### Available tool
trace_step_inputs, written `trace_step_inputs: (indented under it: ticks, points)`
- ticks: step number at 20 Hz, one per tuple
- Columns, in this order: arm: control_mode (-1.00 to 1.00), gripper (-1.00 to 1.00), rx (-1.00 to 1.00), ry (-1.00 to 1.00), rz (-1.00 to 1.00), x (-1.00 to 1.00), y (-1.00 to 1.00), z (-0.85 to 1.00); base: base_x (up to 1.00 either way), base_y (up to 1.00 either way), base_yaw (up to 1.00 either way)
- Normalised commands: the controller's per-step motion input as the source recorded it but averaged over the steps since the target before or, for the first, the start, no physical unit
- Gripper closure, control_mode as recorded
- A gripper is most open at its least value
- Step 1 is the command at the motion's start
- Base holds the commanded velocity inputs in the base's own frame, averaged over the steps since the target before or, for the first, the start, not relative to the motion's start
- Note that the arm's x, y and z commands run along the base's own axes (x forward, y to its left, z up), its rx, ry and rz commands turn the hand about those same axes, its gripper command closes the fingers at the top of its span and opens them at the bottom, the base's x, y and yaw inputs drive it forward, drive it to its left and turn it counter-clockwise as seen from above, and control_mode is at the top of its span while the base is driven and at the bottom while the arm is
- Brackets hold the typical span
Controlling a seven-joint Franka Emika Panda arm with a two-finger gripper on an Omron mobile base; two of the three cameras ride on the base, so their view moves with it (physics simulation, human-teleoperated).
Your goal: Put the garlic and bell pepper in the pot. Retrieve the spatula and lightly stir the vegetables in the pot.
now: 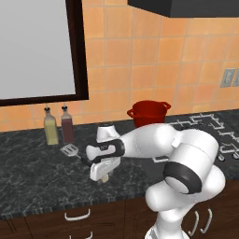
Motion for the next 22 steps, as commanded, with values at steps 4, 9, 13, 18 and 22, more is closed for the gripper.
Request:
trace_step_inputs:
  ticks: [4,9,13,18,22]
  points:
    - [-1.00,1.00,0.00,0.01,0.00,0.00,0.00,0.00,0.00,0.00,0.00]
    - [-1.00,1.00,0.00,0.00,0.00,0.00,0.00,0.00,0.00,0.00,0.00]
    - [-1.00,1.00,0.00,-0.03,0.04,-0.16,0.10,0.00,0.00,0.00,0.00]
    - [-1.00,1.00,-0.03,-0.34,0.00,-0.34,-0.03,0.78,0.00,0.00,0.00]
    - [-1.00,1.00,-0.09,-0.20,-0.01,0.00,-0.32,1.00,0.00,0.00,0.00]
